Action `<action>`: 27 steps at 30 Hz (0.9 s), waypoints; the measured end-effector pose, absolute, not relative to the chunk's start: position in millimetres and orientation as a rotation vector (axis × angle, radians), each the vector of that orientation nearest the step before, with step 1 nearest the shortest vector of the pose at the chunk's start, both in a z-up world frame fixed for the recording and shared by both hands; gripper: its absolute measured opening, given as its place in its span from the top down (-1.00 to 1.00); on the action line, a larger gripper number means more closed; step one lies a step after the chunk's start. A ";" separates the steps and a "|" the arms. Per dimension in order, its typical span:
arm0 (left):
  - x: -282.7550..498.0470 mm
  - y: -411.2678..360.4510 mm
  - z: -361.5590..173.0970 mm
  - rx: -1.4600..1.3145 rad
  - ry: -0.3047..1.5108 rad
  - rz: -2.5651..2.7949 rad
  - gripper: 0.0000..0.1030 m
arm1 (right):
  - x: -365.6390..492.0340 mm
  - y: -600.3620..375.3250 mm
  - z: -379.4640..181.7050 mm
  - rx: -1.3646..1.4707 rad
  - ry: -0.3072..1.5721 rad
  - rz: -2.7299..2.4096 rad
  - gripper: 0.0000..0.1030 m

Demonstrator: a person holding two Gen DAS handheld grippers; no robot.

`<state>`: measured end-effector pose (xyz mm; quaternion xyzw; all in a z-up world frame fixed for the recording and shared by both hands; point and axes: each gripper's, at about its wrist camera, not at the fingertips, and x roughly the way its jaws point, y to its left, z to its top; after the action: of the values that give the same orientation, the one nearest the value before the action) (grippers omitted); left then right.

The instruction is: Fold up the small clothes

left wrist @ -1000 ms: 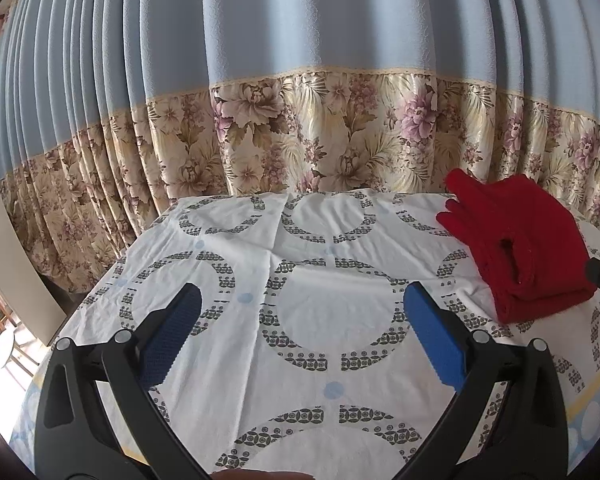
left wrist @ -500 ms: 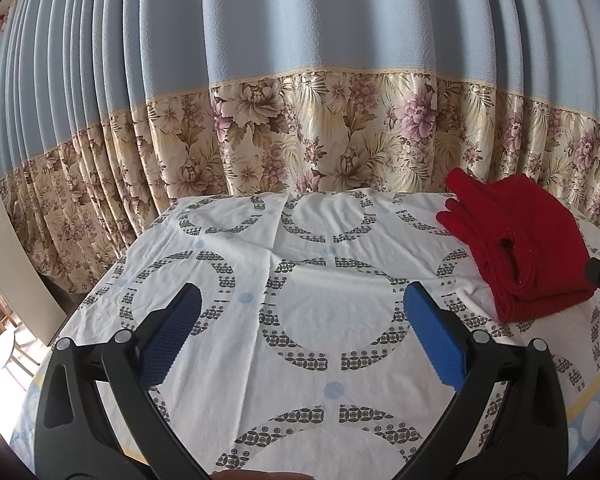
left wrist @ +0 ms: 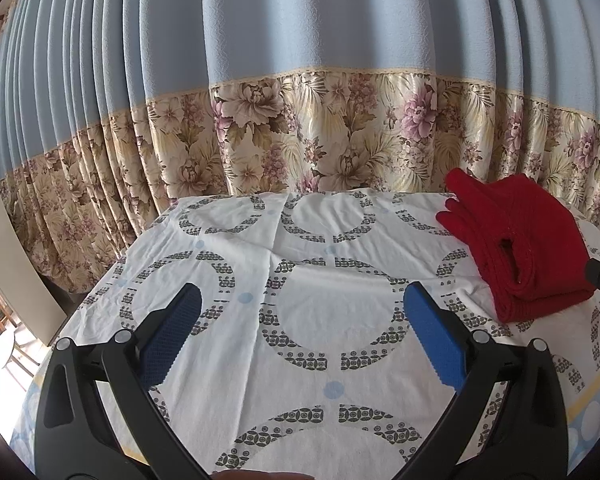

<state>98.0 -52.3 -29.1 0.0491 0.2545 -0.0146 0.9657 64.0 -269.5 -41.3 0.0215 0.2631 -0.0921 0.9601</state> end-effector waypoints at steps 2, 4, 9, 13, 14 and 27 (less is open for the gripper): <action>97.6 -52.1 -28.8 0.098 0.515 -0.031 -0.94 | 64.0 -269.6 -41.4 0.043 0.533 -0.188 -0.95; 97.9 -52.6 -28.6 0.100 0.515 -0.029 -0.94 | 64.1 -269.7 -41.4 0.044 0.534 -0.187 -0.95; 97.0 -54.1 -28.2 0.103 0.512 -0.022 -0.94 | 64.3 -269.5 -41.2 0.042 0.534 -0.186 -0.95; 96.6 -54.0 -27.7 0.104 0.507 -0.015 -0.94 | 64.4 -268.9 -41.4 0.040 0.537 -0.185 -0.95; 97.1 -53.7 -27.6 0.105 0.506 -0.014 -0.94 | 64.2 -269.3 -41.8 0.039 0.537 -0.186 -0.95; 100.3 -48.1 -26.1 0.071 0.522 -0.016 -0.94 | 64.7 -269.7 -41.9 0.039 0.537 -0.185 -0.95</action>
<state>100.2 -48.1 -26.1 0.0352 0.2582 -0.0078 0.9654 64.7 -269.7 -41.9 0.0194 0.2647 -0.0914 0.9598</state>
